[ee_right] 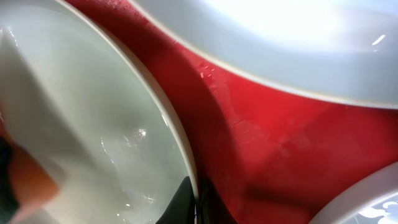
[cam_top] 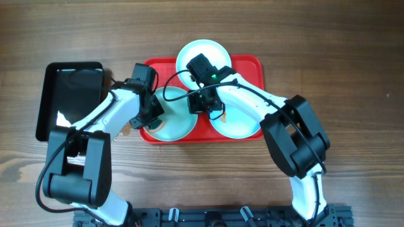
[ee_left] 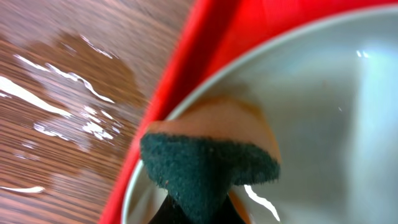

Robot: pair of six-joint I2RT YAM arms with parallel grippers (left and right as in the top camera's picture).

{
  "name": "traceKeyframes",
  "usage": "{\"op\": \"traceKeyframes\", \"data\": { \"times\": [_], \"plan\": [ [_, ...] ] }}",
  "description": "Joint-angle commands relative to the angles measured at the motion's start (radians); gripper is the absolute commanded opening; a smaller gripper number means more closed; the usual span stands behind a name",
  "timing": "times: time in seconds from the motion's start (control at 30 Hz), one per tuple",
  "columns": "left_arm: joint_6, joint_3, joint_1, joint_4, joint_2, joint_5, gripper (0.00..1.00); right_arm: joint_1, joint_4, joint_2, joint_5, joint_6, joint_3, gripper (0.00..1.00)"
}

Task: Clean dirty plates on tray and stack at the side
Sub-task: 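Wipe the plate edge near the tray rim with the sponge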

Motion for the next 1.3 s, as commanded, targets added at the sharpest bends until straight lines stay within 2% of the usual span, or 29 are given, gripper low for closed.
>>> {"op": "traceKeyframes", "data": {
  "times": [0.0, 0.13, 0.37, 0.53, 0.83, 1.03, 1.27],
  "plan": [
    [-0.017, -0.044, -0.016, -0.016, 0.04, 0.267, 0.04, 0.005, -0.008, 0.014, 0.031, 0.005, -0.017, 0.04],
    [-0.018, -0.044, -0.042, 0.0, 0.04, 0.324, 0.04, 0.005, -0.005, 0.014, 0.031, 0.008, -0.017, 0.04],
    [-0.017, -0.044, -0.113, 0.02, 0.04, 0.322, 0.04, 0.005, -0.005, 0.014, 0.031, 0.009, -0.017, 0.04],
    [-0.017, -0.044, -0.137, -0.051, 0.04, 0.171, 0.04, 0.005, -0.007, 0.014, 0.032, 0.003, -0.017, 0.04],
    [-0.018, -0.044, -0.033, -0.113, 0.04, -0.065, 0.04, 0.005, -0.009, 0.014, 0.036, 0.004, -0.017, 0.05],
    [-0.018, -0.044, 0.046, -0.083, 0.04, -0.113, 0.04, 0.005, -0.008, 0.014, 0.036, 0.002, -0.017, 0.04],
    [-0.016, -0.04, 0.08, 0.036, 0.038, -0.068, 0.04, 0.005, -0.005, 0.014, 0.039, 0.001, -0.017, 0.04]
  ]
}}
